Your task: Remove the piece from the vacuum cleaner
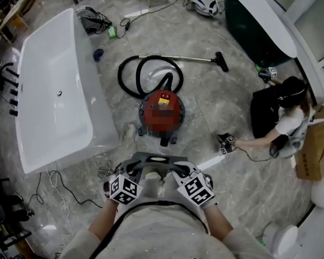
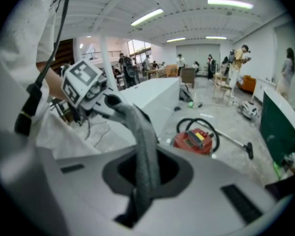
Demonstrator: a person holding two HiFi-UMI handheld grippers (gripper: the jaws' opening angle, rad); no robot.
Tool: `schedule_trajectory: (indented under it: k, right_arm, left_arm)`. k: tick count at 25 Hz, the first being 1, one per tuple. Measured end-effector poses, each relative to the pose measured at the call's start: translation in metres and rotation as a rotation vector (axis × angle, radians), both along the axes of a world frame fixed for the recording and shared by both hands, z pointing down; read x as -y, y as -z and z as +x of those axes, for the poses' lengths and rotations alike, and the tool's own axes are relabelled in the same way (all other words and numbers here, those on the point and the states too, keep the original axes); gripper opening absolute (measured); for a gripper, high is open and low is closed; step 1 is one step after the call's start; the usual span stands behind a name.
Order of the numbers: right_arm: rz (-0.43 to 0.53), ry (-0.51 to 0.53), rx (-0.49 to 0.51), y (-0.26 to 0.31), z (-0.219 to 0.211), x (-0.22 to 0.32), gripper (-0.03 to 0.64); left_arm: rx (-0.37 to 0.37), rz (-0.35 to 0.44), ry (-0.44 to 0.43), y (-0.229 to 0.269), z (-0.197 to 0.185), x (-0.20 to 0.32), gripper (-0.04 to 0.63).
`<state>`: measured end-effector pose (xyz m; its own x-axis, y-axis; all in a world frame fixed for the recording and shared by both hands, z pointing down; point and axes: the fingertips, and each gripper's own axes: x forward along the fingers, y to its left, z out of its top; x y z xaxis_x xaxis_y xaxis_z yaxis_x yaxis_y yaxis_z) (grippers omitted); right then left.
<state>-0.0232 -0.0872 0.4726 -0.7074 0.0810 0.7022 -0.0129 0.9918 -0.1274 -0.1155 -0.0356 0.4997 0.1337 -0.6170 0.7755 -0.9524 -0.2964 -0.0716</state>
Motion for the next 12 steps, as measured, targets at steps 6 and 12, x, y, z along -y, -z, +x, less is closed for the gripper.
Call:
schedule_trajectory:
  k: [6,12]
  right_arm:
    - [0.018,0.016,0.021,0.032,0.0,0.005,0.026]
    - [0.021,0.028,0.068,0.065,-0.006,0.009,0.026]
  left_arm:
    - [-0.005,0.046,-0.012,0.027,0.001,0.006,0.032]
    - [0.007,0.101,0.009,0.058,-0.009,0.015,0.032]
